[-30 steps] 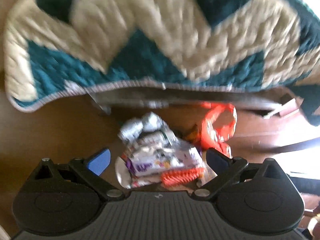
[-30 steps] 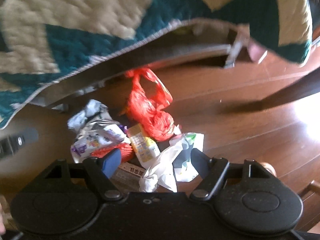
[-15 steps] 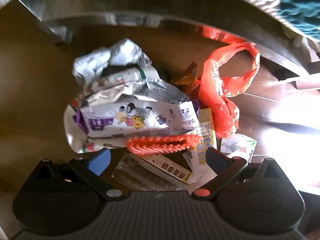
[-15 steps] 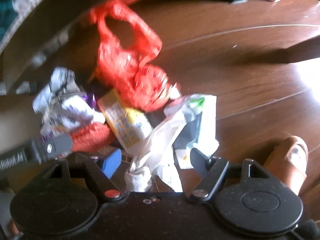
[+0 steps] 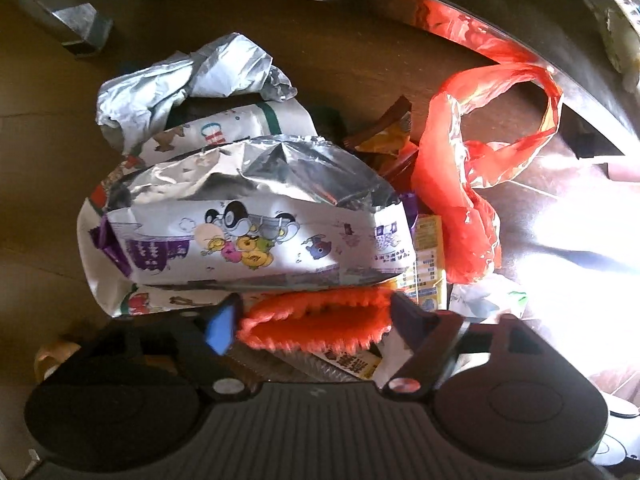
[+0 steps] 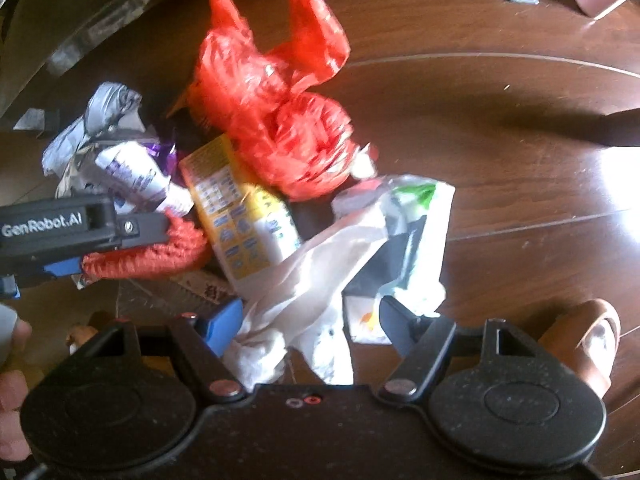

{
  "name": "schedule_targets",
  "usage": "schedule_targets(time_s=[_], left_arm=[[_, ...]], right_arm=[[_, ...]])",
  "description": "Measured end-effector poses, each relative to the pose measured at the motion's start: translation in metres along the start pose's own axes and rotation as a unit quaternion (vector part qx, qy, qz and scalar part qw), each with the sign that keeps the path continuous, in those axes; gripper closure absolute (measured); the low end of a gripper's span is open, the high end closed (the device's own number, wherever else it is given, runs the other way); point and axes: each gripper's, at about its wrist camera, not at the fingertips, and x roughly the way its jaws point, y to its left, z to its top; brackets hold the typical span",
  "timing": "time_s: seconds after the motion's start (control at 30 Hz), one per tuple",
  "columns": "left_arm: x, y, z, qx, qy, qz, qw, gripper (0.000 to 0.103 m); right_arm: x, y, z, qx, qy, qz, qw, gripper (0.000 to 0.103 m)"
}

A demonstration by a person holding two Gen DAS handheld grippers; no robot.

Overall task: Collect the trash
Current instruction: 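Lower both open grippers down onto the trash pile, then close left gripper on the orange mesh net while right gripper grasps a white plastic wrapper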

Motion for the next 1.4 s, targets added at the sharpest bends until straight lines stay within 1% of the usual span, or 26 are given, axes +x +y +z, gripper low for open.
schedule_targets(time_s=[0.1, 0.13, 0.17, 0.23, 0.27, 0.3, 0.33, 0.37, 0.4, 0.43, 0.47, 0.5, 0.63, 0.73, 0.83, 0.97, 1.1, 1.27, 1.4], left_arm=[[0.001, -0.001, 0.000, 0.002, 0.003, -0.003, 1.0000, 0.043], [0.002, -0.002, 0.000, 0.003, 0.004, -0.003, 1.0000, 0.049], [0.003, -0.002, -0.001, 0.004, 0.006, -0.002, 1.0000, 0.058], [0.005, -0.001, -0.002, 0.003, 0.012, -0.001, 0.9999, 0.068], [0.006, 0.000, -0.003, 0.001, 0.015, -0.002, 0.9999, 0.069], [0.007, 0.001, -0.003, -0.001, 0.017, -0.002, 0.9999, 0.070], [0.008, 0.002, -0.004, -0.002, 0.017, -0.001, 0.9998, 0.071], [0.007, 0.003, -0.005, -0.001, 0.018, -0.001, 0.9998, 0.072], [0.007, 0.003, -0.005, -0.001, 0.019, 0.000, 0.9998, 0.072], [0.007, 0.004, -0.005, 0.000, 0.019, 0.000, 0.9998, 0.073], [0.006, 0.005, -0.006, 0.001, 0.018, 0.000, 0.9998, 0.078], [0.006, 0.005, -0.006, 0.002, 0.019, -0.001, 0.9998, 0.081], [0.003, 0.005, -0.010, 0.007, 0.024, -0.006, 0.9997, 0.092], [-0.003, 0.003, -0.014, 0.011, 0.022, -0.014, 0.9996, 0.096], [-0.016, 0.003, -0.017, 0.016, 0.016, -0.017, 0.9996, 0.097], [-0.045, 0.007, -0.022, 0.025, 0.002, -0.019, 0.9995, 0.098], [-0.076, 0.006, -0.028, 0.032, -0.010, -0.010, 0.9994, 0.098], [-0.123, 0.001, -0.044, 0.039, -0.034, -0.012, 0.9986, 0.098], [-0.160, -0.010, -0.062, 0.049, -0.056, -0.011, 0.9971, 0.099]], right_arm=[[-0.002, -0.004, 0.005, 0.007, -0.011, 0.001, 1.000, 0.030], [-0.003, -0.005, 0.005, 0.009, -0.014, 0.004, 1.000, 0.030], [-0.004, -0.005, 0.005, 0.008, -0.017, 0.006, 1.000, 0.030], [-0.005, -0.005, 0.006, 0.006, -0.024, 0.008, 1.000, 0.032], [-0.006, -0.005, 0.007, 0.005, -0.026, 0.010, 1.000, 0.032], [-0.003, -0.002, 0.009, 0.004, -0.026, 0.010, 1.000, 0.037], [-0.002, -0.001, 0.010, 0.003, -0.027, 0.008, 1.000, 0.065], [-0.001, -0.001, 0.011, 0.002, -0.022, 0.004, 1.000, 0.089], [0.002, -0.001, 0.012, 0.004, -0.016, -0.002, 1.000, 0.099], [0.003, 0.000, 0.012, 0.005, -0.015, -0.001, 1.000, 0.099], [0.002, -0.002, 0.012, 0.004, -0.015, 0.006, 1.000, 0.100], [0.002, -0.003, 0.011, 0.006, -0.016, 0.008, 1.000, 0.103], [-0.007, -0.001, 0.009, 0.004, -0.027, 0.011, 1.000, 0.103], [-0.018, 0.000, 0.005, -0.007, -0.033, 0.015, 0.999, 0.103], [-0.033, 0.003, 0.002, -0.013, -0.041, 0.015, 0.999, 0.103], [-0.062, 0.011, -0.002, -0.037, -0.059, 0.020, 0.997, 0.103], [-0.097, 0.019, -0.010, -0.056, -0.084, 0.024, 0.995, 0.103], [-0.148, 0.023, -0.027, -0.076, -0.124, 0.027, 0.989, 0.103], [-0.190, 0.026, -0.051, -0.097, -0.157, 0.030, 0.982, 0.103]])
